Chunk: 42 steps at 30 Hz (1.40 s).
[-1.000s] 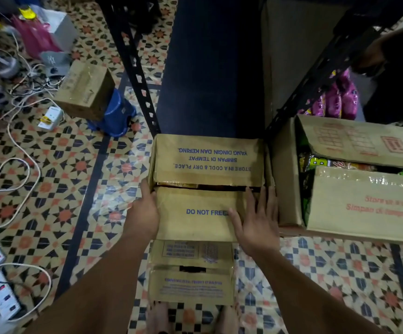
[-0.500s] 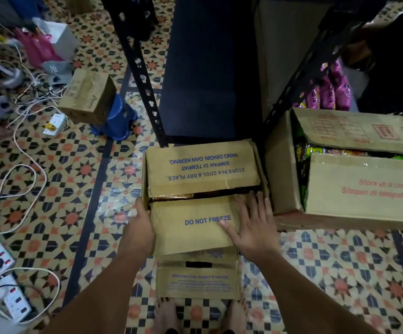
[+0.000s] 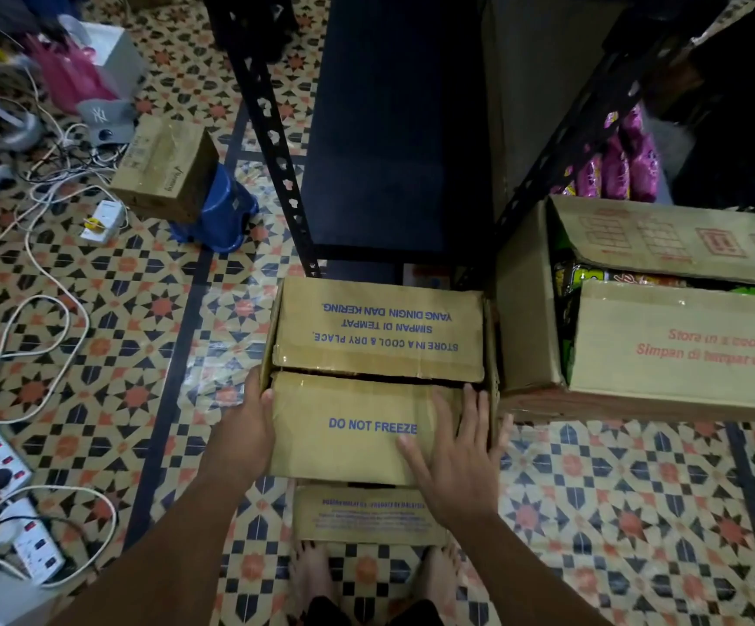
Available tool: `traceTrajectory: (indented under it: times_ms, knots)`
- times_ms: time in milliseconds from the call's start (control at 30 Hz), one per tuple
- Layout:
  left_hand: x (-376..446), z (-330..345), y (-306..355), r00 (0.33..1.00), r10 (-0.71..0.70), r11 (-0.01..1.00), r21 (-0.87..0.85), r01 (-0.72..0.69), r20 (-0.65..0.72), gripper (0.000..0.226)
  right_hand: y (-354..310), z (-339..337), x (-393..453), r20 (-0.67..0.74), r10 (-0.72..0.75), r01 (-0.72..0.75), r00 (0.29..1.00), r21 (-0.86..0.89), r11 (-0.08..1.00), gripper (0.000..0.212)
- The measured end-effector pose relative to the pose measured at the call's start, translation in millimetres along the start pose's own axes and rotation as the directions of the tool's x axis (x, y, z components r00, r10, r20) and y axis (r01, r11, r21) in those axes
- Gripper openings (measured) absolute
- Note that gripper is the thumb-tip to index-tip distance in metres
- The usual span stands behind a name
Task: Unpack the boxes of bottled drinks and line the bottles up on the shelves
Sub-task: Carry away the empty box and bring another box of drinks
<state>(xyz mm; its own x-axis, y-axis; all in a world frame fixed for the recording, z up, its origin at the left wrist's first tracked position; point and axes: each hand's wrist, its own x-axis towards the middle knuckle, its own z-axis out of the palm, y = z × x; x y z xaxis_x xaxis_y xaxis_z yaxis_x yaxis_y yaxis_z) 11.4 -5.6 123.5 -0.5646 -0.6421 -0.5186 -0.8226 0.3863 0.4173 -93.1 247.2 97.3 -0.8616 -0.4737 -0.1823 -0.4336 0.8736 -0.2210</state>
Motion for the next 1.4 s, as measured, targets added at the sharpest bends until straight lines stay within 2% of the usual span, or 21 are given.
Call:
traceTrajectory:
  times_ms: [100, 167, 200, 267, 333, 467, 600, 767, 933, 1067, 1100, 1200, 1300, 1400]
  knots:
    - [0, 0, 3, 0.998, 0.044, 0.999, -0.023, -0.045, -0.045, 0.047, 1, -11, 10, -0.154, 0.136, -0.098, 0.979, 0.231, 0.968, 0.062]
    - [3, -4, 8, 0.996, 0.043, 0.998, -0.048, -0.047, -0.078, 0.045, 5, -16, 16, -0.183, 0.341, -0.249, 0.922, 0.394, 0.885, 0.050]
    - [7, -6, 11, 0.995, 0.026, 0.998, -0.059, -0.032, -0.100, 0.044, 9, -18, 20, -0.098, 0.455, -0.365, 0.885, 0.460, 0.809, 0.047]
    - [20, -9, 16, 0.991, 0.023, 0.999, -0.045, -0.030, -0.135, 0.042, 14, -20, 32, 0.141, 0.609, -0.604, 0.780, 0.422, 0.676, 0.042]
    - [38, -8, 19, 0.990, 0.037, 0.999, 0.010, -0.036, -0.140, 0.033, 19, -23, 46, 0.246, 0.638, -0.683, 0.729, 0.325, 0.654, 0.042]
    - [69, -4, 19, 0.996, -0.020, 0.993, 0.115, 0.031, -0.091, 0.015, 21, -26, 74, 0.280, 0.626, -0.686, 0.727, 0.313, 0.657, 0.034]
    - [83, -1, 10, 0.996, -0.034, 0.984, 0.173, 0.049, -0.084, 0.016, 28, -16, 85, 0.313, 0.648, -0.720, 0.694, 0.301, 0.626, 0.019]
    - [81, 0, 7, 0.999, -0.028, 0.976, 0.213, 0.037, -0.043, 0.020, 32, -19, 78, 0.285, 0.625, -0.684, 0.727, 0.220, 0.695, 0.023]
    - [69, -8, 4, 0.997, -0.072, 0.980, 0.189, 0.068, 0.012, 0.025, 38, -36, 79, 0.382, 0.518, -0.600, 0.766, 0.132, 0.789, 0.023]
    - [41, -18, 2, 0.996, -0.078, 0.980, 0.187, 0.070, 0.032, 0.010, 36, -53, 66, 0.406, 0.451, -0.534, 0.795, 0.114, 0.838, 0.016]
    - [30, -20, -1, 0.995, -0.094, 0.979, 0.184, 0.086, 0.032, 0.012, 35, -57, 59, 0.410, 0.433, -0.512, 0.803, 0.103, 0.853, 0.012]
    - [-6, -31, -17, 0.988, -0.142, 0.977, 0.169, 0.130, 0.059, 0.021, 26, -73, 38, 0.416, 0.369, -0.435, 0.831, 0.074, 0.897, 0.021]
    - [-44, -46, -34, 0.981, -0.183, 0.974, 0.149, 0.172, 0.066, 0.016, 13, -93, 20, 0.461, 0.313, -0.370, 0.830, 0.034, 0.929, 0.015]
    - [-87, -57, -53, 0.976, -0.211, 0.973, 0.109, 0.206, 0.043, 0.015, -7, -108, 3, 0.516, 0.231, -0.278, 0.825, 0.014, 0.960, 0.023]
